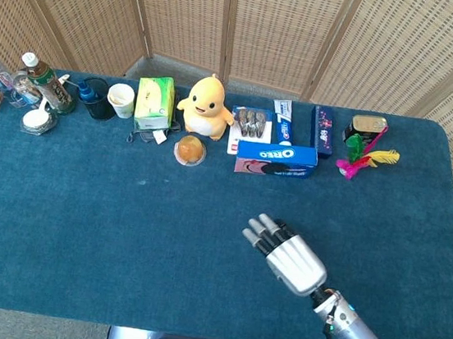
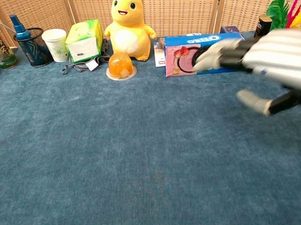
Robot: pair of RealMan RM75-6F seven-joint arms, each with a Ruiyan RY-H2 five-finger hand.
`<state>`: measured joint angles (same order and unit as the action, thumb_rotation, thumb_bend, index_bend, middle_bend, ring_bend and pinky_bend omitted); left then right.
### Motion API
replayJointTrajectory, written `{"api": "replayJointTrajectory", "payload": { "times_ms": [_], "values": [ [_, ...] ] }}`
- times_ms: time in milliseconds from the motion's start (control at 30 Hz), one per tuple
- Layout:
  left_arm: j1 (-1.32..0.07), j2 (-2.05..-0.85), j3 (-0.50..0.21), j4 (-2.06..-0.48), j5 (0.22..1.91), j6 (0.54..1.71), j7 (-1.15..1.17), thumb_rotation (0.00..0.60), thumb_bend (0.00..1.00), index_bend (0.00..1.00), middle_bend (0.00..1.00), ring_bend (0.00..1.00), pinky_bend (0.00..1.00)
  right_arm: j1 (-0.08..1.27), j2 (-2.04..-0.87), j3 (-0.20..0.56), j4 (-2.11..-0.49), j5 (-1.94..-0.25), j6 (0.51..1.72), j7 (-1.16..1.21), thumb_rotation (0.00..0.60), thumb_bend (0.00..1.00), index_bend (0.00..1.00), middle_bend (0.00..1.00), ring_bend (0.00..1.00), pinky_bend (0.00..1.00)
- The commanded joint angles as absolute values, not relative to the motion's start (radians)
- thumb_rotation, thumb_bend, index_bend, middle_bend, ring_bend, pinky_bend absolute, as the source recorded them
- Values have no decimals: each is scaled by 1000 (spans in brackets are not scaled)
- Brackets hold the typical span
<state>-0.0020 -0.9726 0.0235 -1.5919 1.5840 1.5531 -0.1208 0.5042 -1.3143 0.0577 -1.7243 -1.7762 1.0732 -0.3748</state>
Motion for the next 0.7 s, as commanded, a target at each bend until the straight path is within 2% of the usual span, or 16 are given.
{"api": "replayJointTrajectory", "payload": {
  "times_ms": [33,267,700],
  "values": [
    [-2,-972,24,-1591,1585,1553,-124,534,404,0,0,0,0,534,-1326,37,-1751,-1780,1034,-338,600,712,0,0,0,200],
    [-4,-971,23,-1590,1584,1551,-129,534,404,0,0,0,0,572,-1342,28,-1773,-1775,999,-297,600,779,0,0,0,212],
    [-8,-967,23,-1593,1581,1542,-130,531,405,0,0,0,0,637,-1383,59,-1799,-1751,963,-345,600,788,0,0,0,232]
  ]
}}
